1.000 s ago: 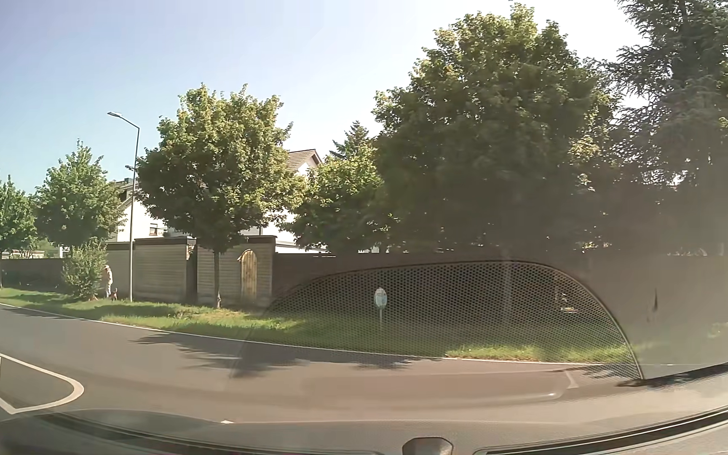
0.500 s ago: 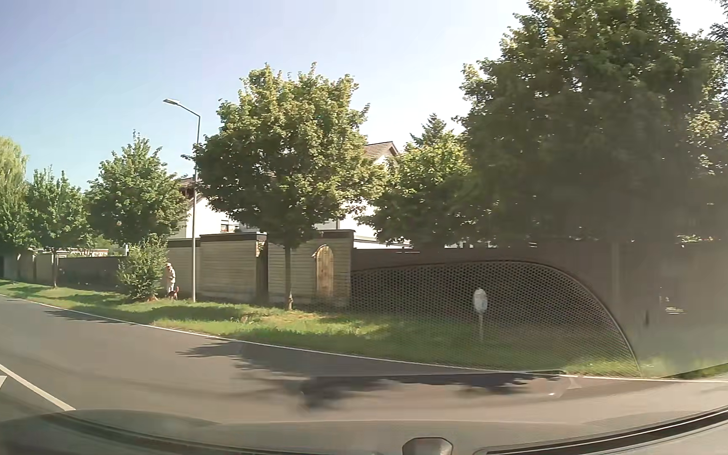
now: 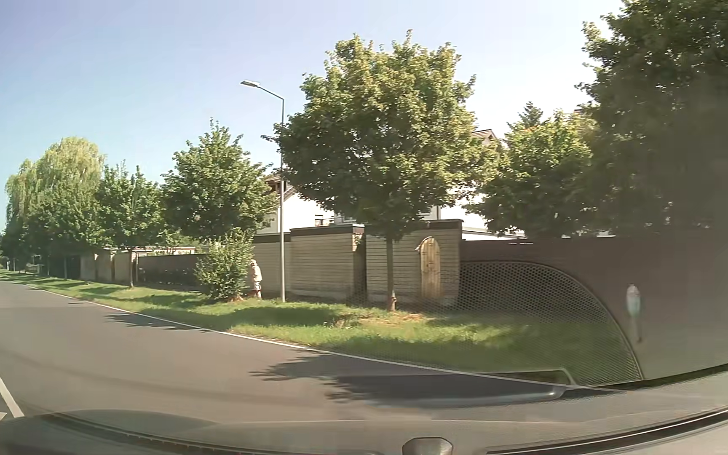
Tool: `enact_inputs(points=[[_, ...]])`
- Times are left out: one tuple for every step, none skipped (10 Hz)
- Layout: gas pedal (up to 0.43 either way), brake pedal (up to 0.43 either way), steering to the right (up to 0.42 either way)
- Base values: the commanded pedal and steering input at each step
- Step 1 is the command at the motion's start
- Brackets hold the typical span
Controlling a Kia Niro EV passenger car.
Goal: Follow the waypoints while adhering to traffic rules and regulations
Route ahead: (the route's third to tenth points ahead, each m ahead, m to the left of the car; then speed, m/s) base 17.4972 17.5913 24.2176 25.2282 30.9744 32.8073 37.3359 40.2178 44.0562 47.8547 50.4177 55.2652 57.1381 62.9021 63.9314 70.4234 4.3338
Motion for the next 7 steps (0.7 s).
enact_inputs(points=[[0.209, 0.024, -0.412], [0.209, 0.024, -0.404], [0.209, 0.024, -0.397], [0.209, 0.024, -0.389], [0.209, 0.024, -0.379], [0.209, 0.024, -0.374], [0.220, 0.024, -0.372]])
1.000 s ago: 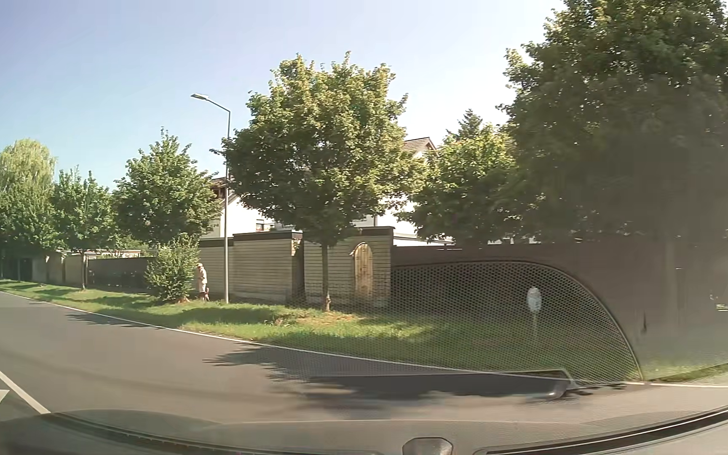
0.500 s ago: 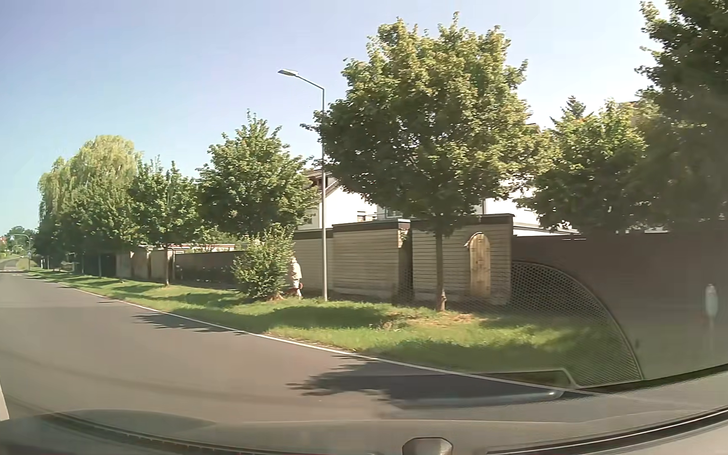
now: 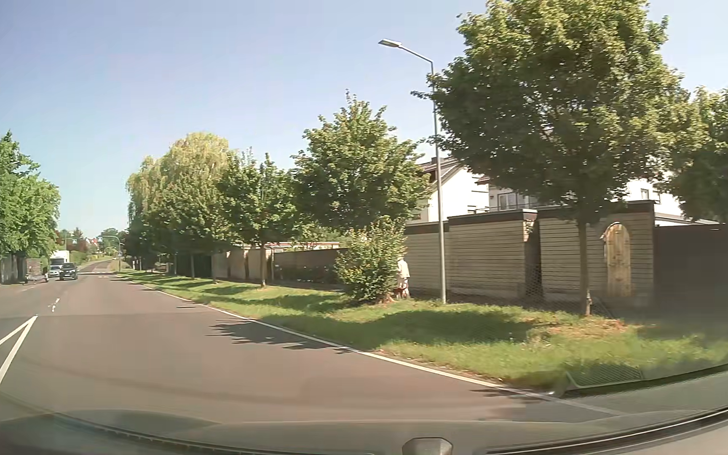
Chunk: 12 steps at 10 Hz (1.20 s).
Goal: Follow the waypoints while adhering to traffic rules and regulations
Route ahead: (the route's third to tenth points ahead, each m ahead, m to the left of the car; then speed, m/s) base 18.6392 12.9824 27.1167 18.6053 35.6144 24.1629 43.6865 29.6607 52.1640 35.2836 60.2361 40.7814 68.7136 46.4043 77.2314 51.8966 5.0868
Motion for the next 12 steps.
enact_inputs(points=[[0.220, 0.024, -0.370], [0.228, 0.024, -0.365], [0.228, 0.024, -0.359], [0.228, 0.024, -0.350], [0.228, 0.024, -0.335], [0.228, 0.024, -0.316], [0.228, 0.024, -0.298], [0.228, 0.024, -0.273], [0.228, 0.024, -0.245], [0.240, 0.024, -0.225], [0.240, 0.024, -0.196], [0.240, 0.024, -0.170]])
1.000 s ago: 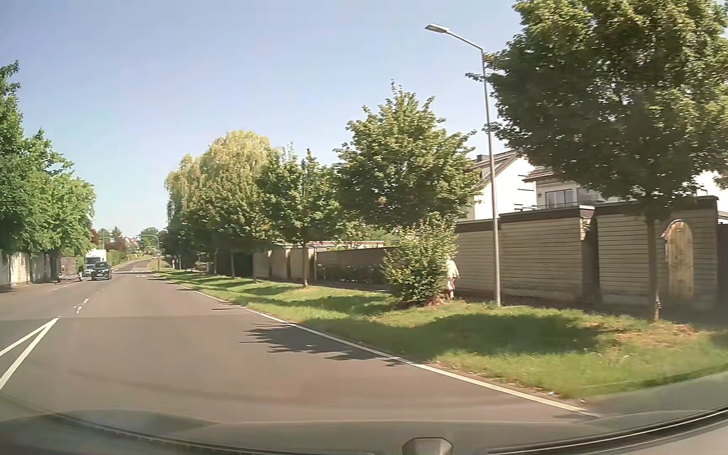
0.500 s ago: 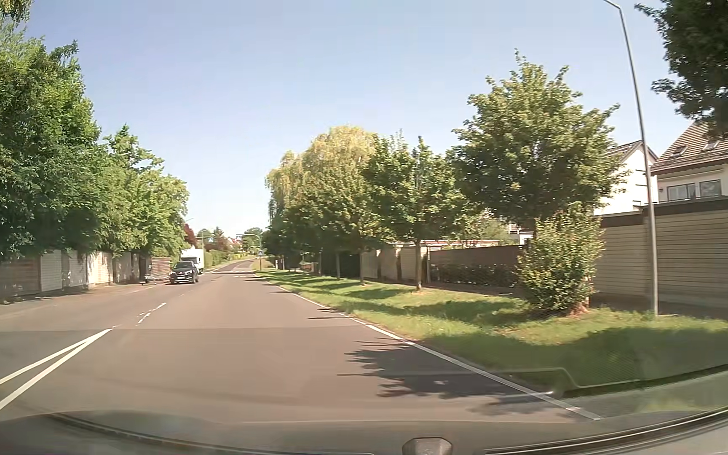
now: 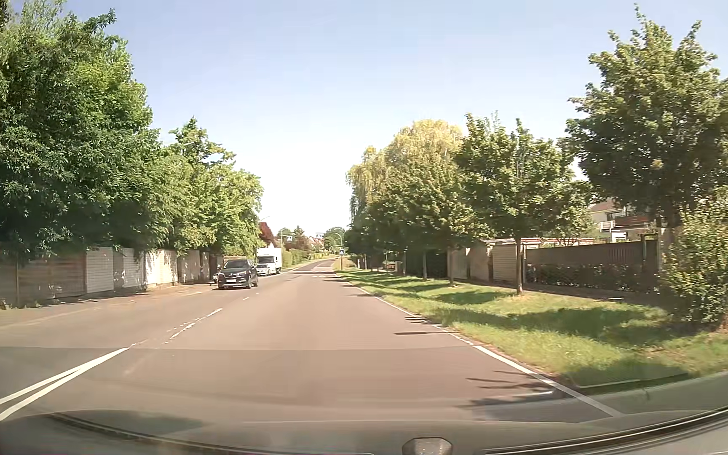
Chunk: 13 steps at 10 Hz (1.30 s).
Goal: Follow the waypoints while adhering to traffic rules and regulations
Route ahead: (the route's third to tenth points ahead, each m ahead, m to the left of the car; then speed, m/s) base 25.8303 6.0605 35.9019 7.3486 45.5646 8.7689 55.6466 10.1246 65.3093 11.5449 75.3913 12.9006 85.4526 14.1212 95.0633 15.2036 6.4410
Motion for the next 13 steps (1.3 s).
enact_inputs(points=[[0.248, 0.024, -0.152], [0.260, 0.024, -0.132], [0.260, 0.024, -0.113], [0.260, 0.024, -0.099], [0.268, 0.024, -0.082], [0.268, 0.024, -0.067], [0.268, 0.024, -0.058], [0.268, 0.024, -0.048], [0.268, 0.024, -0.041], [0.280, 0.024, -0.033], [0.280, 0.024, -0.026], [0.280, 0.024, -0.014], [0.280, 0.024, -0.005]])
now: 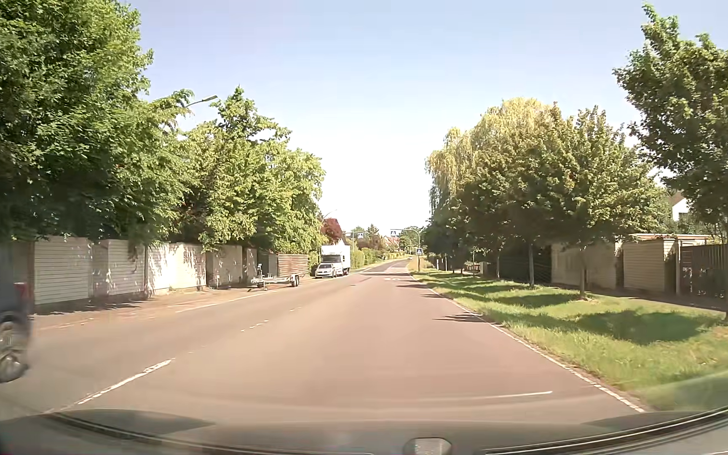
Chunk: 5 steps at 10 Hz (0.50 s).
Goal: Follow the waypoints while adhering to traffic rules and regulations
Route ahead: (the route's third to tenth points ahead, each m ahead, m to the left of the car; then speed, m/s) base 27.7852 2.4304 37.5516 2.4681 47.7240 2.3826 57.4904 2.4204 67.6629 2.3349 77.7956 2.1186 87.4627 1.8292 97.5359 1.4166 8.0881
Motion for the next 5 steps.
enact_inputs(points=[[0.280, 0.024, -0.001], [0.280, 0.024, 0.000], [0.280, 0.024, -0.001], [0.280, 0.024, 0.000], [0.280, 0.024, 0.000]])
